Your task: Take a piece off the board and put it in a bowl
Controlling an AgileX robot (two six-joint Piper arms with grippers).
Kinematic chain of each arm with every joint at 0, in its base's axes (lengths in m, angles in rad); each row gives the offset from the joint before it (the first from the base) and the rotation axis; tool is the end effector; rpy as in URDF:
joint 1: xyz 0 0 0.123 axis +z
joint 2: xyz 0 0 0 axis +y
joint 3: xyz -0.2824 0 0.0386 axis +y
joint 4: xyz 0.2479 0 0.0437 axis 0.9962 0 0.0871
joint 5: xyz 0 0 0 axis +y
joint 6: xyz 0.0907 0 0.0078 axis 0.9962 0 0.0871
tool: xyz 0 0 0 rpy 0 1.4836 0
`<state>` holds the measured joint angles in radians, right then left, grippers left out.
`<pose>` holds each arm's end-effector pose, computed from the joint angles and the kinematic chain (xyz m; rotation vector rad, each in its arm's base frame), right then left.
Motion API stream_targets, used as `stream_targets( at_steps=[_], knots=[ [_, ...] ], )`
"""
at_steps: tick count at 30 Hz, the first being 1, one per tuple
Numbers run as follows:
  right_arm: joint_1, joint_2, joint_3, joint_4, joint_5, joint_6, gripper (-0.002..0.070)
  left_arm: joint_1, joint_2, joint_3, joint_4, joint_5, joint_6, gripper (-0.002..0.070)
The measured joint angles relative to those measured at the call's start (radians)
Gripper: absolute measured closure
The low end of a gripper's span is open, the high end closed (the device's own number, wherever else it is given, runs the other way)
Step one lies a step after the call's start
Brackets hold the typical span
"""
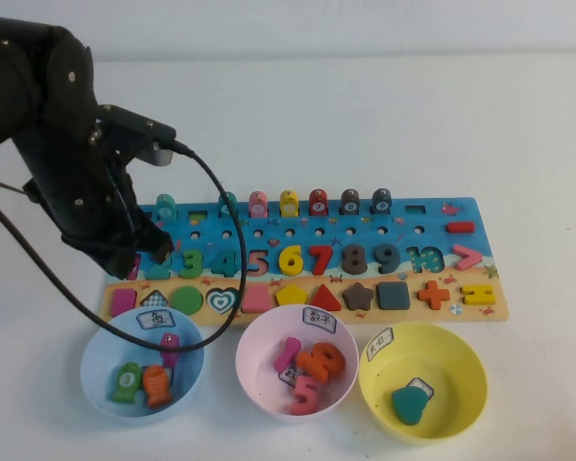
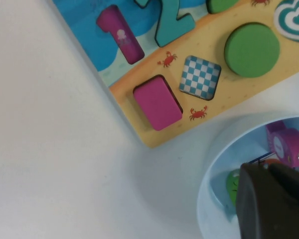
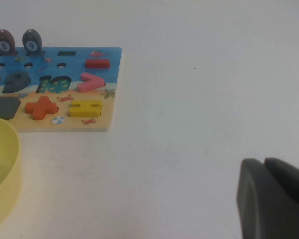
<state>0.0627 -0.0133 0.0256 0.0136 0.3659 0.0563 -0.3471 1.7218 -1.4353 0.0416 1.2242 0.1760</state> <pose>0.0526 0.0037 0.1722 0.0025 1.8629 0.0958 0.3247 -0.1137 0.2782 0.7897 2.8850 0.0410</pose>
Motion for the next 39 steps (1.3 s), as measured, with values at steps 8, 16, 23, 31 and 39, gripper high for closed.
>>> stream_targets(
  at_steps=[8,16,23,31,39],
  knots=[
    [0.000,0.000,0.000,0.000,0.000,0.000,0.0694,0.000,0.018,0.036,0.011,-0.003,-0.028,0.0679],
    [0.000,0.000,0.000,0.000,0.000,0.000,0.0694,0.020,0.018,0.172,0.011,-0.088,-0.086,0.0679],
    [0.000,0.000,0.000,0.000,0.000,0.000,0.0694,0.092,0.018,0.203,0.014,-0.192,-0.133,0.0679],
    [0.000,0.000,0.000,0.000,0.000,0.000,0.0694,0.098,0.018,0.203,0.012,-0.304,-0.137,0.0566],
    [0.000,0.000,0.000,0.000,0.000,0.000,0.0694,0.098,0.027,0.203,0.002,-0.363,-0.176,0.0361]
  ],
)
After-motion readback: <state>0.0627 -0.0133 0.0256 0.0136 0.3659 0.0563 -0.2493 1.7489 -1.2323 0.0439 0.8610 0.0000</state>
